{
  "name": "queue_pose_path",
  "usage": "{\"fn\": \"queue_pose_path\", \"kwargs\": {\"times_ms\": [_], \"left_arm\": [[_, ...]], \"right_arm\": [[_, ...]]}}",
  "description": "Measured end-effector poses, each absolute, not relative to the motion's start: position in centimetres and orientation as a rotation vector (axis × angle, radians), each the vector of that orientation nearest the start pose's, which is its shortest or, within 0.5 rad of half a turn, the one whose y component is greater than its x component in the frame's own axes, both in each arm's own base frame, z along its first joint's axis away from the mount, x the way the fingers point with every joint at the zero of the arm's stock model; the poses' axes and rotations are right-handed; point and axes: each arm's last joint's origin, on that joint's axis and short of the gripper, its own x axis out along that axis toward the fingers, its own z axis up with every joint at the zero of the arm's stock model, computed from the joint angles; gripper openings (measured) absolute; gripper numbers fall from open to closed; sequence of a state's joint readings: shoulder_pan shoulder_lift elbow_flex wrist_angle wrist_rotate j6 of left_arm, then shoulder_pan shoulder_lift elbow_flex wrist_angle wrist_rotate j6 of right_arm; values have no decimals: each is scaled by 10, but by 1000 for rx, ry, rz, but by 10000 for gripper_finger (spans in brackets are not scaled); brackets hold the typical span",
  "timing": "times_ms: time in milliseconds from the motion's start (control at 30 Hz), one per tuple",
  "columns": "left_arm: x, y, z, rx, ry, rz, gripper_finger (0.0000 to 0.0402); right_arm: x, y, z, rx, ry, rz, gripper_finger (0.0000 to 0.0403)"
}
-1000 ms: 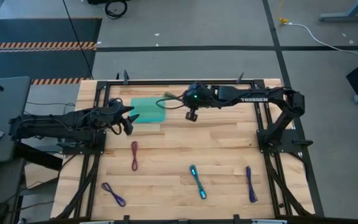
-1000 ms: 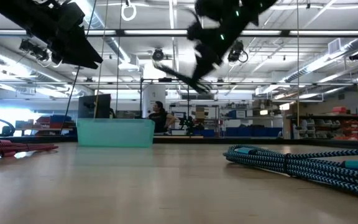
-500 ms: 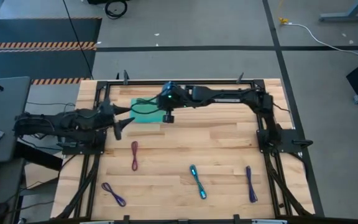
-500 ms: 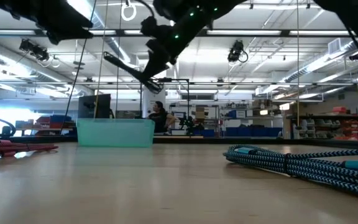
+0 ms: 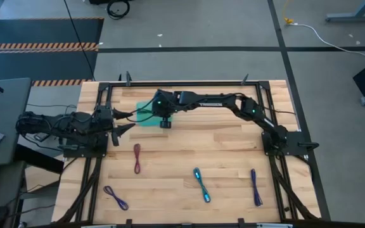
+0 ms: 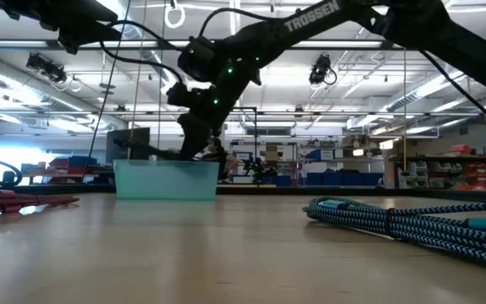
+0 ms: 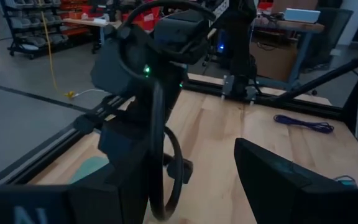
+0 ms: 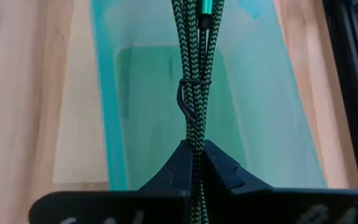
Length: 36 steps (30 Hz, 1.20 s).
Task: Pick and place USB-C Cables
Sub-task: Put the black charger cable into the green bin, then put the blue charger cable into the green bin
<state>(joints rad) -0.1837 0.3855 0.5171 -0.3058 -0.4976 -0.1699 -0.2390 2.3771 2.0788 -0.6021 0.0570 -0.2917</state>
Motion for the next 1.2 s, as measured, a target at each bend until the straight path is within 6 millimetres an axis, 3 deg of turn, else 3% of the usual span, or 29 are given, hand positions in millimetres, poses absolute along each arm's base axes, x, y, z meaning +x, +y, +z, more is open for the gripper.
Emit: {"fn": "queue_pose_path", "kwargs": {"times_ms": [200, 500, 733, 1000, 1200], "left_arm": [[103, -5, 277, -107, 148, 327, 226], [103, -5, 276, -135, 151, 329, 226], [107, -8, 268, -190, 231, 323, 226], [125, -19, 261, -198, 285, 294, 226], [133, -27, 260, -184, 289, 255, 226]], "right_arm": [[502, -125, 204, -163, 959, -152, 22], [498, -126, 213, -195, 964, -191, 126], [498, -127, 219, -210, 957, -247, 171], [503, -99, 287, -237, 819, -228, 187], [500, -62, 310, -282, 809, -226, 186]]}}
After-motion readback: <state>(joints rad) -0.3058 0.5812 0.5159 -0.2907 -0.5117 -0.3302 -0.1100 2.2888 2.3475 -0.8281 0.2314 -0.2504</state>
